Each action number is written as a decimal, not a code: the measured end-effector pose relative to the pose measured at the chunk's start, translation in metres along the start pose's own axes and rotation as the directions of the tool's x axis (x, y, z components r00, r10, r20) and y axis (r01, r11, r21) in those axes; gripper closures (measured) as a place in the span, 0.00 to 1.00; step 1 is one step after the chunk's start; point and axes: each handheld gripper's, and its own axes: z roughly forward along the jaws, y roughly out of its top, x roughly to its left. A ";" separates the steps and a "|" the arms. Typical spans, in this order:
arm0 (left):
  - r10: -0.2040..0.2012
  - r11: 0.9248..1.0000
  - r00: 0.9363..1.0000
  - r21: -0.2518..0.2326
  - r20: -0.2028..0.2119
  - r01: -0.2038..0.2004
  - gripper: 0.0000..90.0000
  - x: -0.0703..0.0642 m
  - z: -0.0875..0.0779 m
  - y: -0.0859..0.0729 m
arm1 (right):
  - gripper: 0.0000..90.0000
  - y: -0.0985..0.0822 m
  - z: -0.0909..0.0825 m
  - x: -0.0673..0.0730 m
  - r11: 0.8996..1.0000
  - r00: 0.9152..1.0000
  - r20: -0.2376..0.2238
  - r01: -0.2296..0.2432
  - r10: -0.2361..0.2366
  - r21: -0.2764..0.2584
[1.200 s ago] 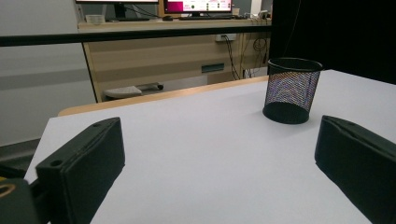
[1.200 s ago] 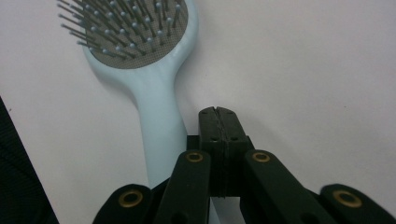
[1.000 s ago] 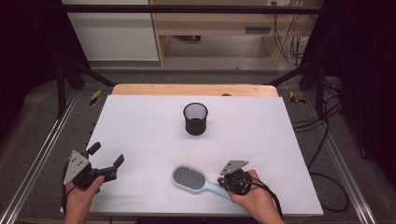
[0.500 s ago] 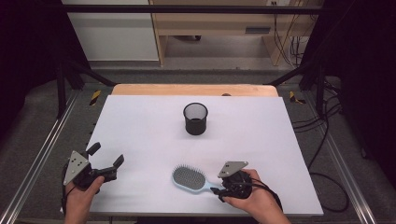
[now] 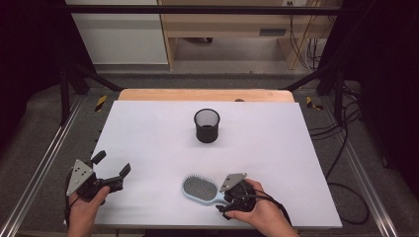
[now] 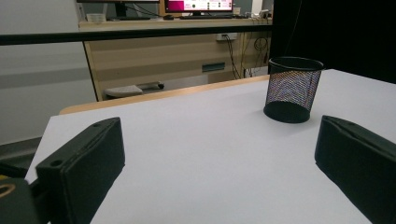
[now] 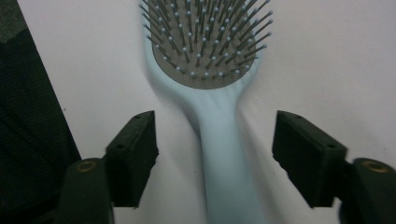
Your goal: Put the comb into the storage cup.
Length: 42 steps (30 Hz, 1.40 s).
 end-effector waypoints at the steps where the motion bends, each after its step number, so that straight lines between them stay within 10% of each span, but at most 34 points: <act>1: 0.001 1.000 1.000 0.001 0.000 -0.001 0.02 0.000 0.000 0.000 | 0.44 0.000 0.001 0.000 1.000 1.000 -0.003 0.001 -0.001 0.002; 7: 0.005 1.000 1.000 0.004 0.001 -0.005 0.02 -0.001 0.000 0.000 | 0.64 0.002 0.005 -0.004 1.000 1.000 -0.013 0.020 -0.020 0.015; 24: 0.006 1.000 1.000 0.008 0.006 -0.006 0.02 -0.006 0.001 0.000 | 0.77 0.005 0.011 -0.006 0.996 0.998 -0.049 0.053 -0.050 0.065; 42: -0.046 0.999 0.998 -0.017 0.053 0.047 0.02 -0.027 0.004 0.022 | 0.77 0.012 -0.001 -0.033 0.986 0.999 0.043 -0.023 0.030 -0.168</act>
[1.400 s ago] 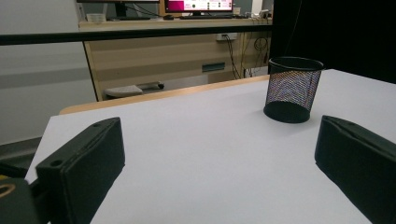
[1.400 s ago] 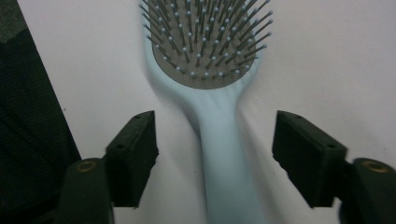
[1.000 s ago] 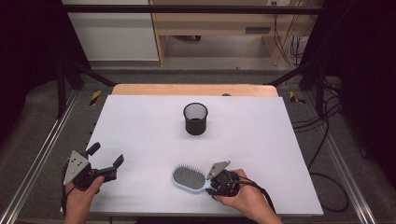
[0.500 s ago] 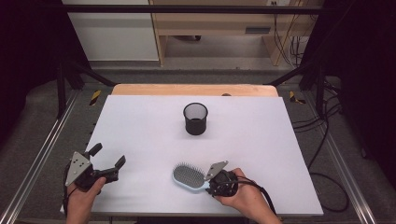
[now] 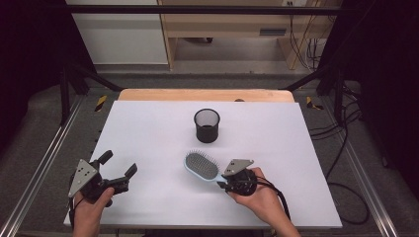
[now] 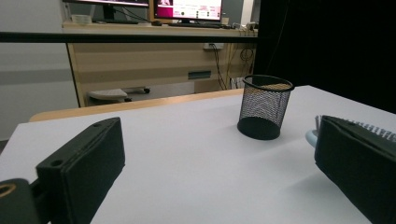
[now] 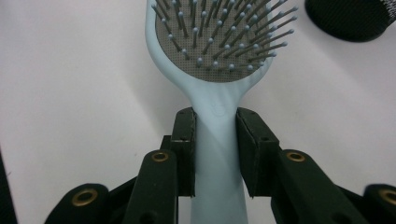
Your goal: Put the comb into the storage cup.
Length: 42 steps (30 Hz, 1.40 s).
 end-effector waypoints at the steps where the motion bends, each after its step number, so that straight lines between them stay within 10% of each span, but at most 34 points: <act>1: 0.007 1.000 1.000 0.004 0.007 -0.007 0.02 -0.001 0.002 0.002 | 0.77 0.000 0.001 0.000 1.000 1.000 0.007 -0.010 0.011 -0.021; 19: -0.066 0.998 0.990 0.010 0.123 0.065 0.02 -0.049 0.051 0.045 | 0.77 -0.009 -0.010 -0.002 0.973 0.988 0.126 -0.058 0.087 -0.221; 33: -0.120 0.993 0.967 0.015 0.223 0.120 0.02 -0.092 0.088 0.067 | 0.77 -0.011 -0.023 -0.008 0.915 0.970 0.151 -0.123 0.193 -0.383; 42: -0.121 0.993 0.959 0.023 0.258 0.119 0.02 -0.102 0.097 0.068 | 0.77 -0.001 -0.025 -0.013 0.896 0.961 0.177 -0.120 0.213 -0.427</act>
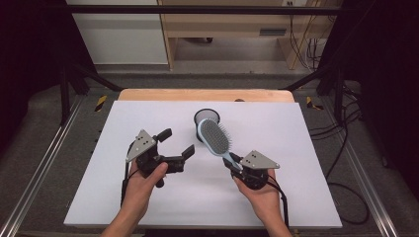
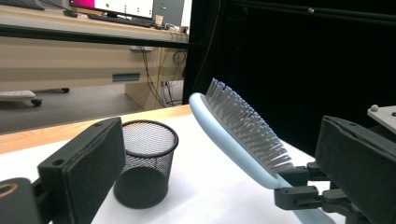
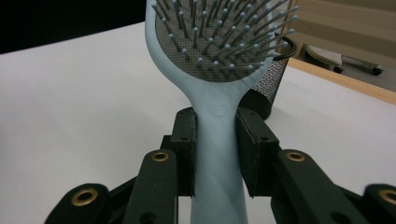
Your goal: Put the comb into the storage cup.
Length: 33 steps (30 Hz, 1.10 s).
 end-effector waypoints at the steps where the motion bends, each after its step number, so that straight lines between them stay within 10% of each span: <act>1: -0.006 1.000 1.000 -0.002 0.004 0.006 0.02 0.000 0.001 0.001 | 0.77 0.001 0.001 0.000 1.000 1.000 0.000 -0.003 0.003 -0.005; 24: -0.038 0.999 0.999 0.000 -0.001 0.038 0.02 -0.022 0.031 0.012 | 0.77 0.006 0.009 0.002 0.993 0.998 0.038 -0.050 0.054 -0.104; 33: -0.107 0.994 0.994 -0.001 -0.008 0.107 0.03 -0.020 0.038 0.008 | 0.77 0.005 0.009 0.005 0.992 0.998 0.033 -0.051 0.055 -0.118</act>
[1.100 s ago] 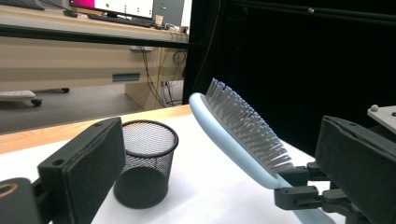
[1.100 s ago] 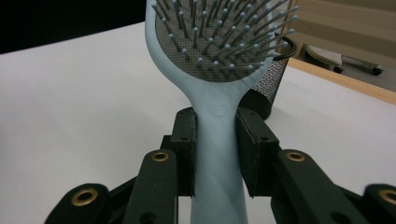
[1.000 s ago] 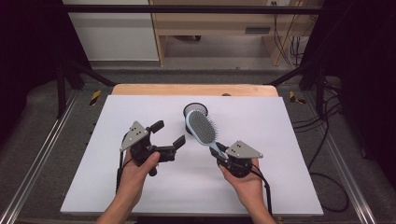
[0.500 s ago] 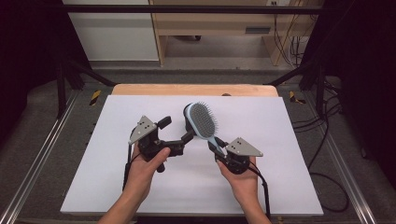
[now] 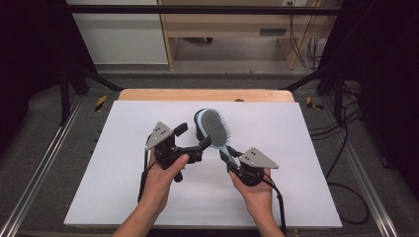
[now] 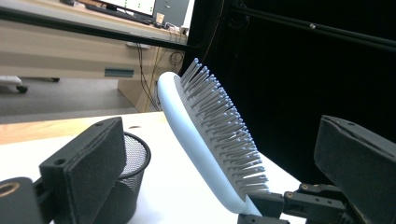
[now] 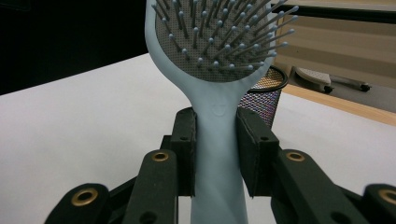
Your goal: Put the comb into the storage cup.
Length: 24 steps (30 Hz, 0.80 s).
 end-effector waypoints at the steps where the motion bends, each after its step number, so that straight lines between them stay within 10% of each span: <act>1: -0.004 1.000 1.000 0.002 0.001 0.004 0.03 0.001 0.001 0.000 | 0.77 0.000 0.000 0.000 1.000 1.000 0.000 -0.001 0.001 -0.002; 24: -0.042 0.999 0.999 0.026 -0.001 0.042 0.03 -0.004 0.017 -0.012 | 0.77 0.002 -0.002 0.001 1.000 1.000 -0.002 0.003 -0.003 -0.019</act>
